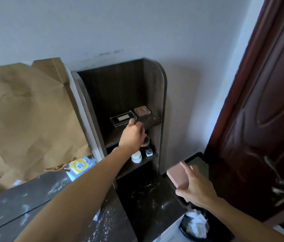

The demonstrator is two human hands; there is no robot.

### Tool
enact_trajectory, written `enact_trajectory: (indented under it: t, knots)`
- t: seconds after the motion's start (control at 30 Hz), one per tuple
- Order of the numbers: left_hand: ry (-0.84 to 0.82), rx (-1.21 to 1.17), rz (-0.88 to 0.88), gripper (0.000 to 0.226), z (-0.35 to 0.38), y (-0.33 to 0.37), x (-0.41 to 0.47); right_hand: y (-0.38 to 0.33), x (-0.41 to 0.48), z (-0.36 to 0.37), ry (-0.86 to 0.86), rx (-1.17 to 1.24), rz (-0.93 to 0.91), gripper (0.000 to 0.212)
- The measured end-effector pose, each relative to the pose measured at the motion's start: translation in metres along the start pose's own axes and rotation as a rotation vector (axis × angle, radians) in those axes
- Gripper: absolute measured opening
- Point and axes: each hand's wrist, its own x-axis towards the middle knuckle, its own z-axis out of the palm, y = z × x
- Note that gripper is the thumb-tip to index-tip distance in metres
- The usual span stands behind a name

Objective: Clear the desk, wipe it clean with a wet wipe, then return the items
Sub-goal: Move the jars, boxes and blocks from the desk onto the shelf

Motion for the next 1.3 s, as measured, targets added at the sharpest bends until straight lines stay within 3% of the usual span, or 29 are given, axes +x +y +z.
enact_trajectory:
  t: [0.23, 0.47, 0.67, 0.9, 1.03, 1.17, 1.3]
  knots:
    - [-0.005, -0.001, 0.012, 0.042, 0.03, -0.002, 0.073, 0.013, 0.04, -0.011, -0.008, -0.005, -0.047, 0.093]
    - [0.024, -0.066, 0.065, 0.029, 0.047, -0.011, 0.092, 0.015, 0.083, -0.016, -0.006, 0.056, -0.048, 0.096]
    - [0.206, 0.018, 0.117, 0.023, 0.024, -0.02, 0.052, -0.002, 0.114, -0.025, 0.019, 0.099, -0.148, 0.097]
    - [0.31, 0.074, -0.071, 0.016, 0.001, -0.032, -0.026, -0.04, 0.14, -0.029, -0.052, 0.123, -0.416, 0.093]
    - [0.37, 0.116, -0.293, 0.014, -0.01, -0.043, -0.06, -0.074, 0.15, -0.03, -0.055, 0.176, -0.573, 0.089]
    - [0.412, 0.134, -0.512, 0.015, -0.02, -0.055, -0.082, -0.128, 0.171, -0.032, -0.026, 0.214, -0.638, 0.084]
    - [0.366, 0.137, -0.57, 0.024, -0.03, -0.065, -0.088, -0.184, 0.189, -0.028, -0.133, 0.204, -0.614, 0.079]
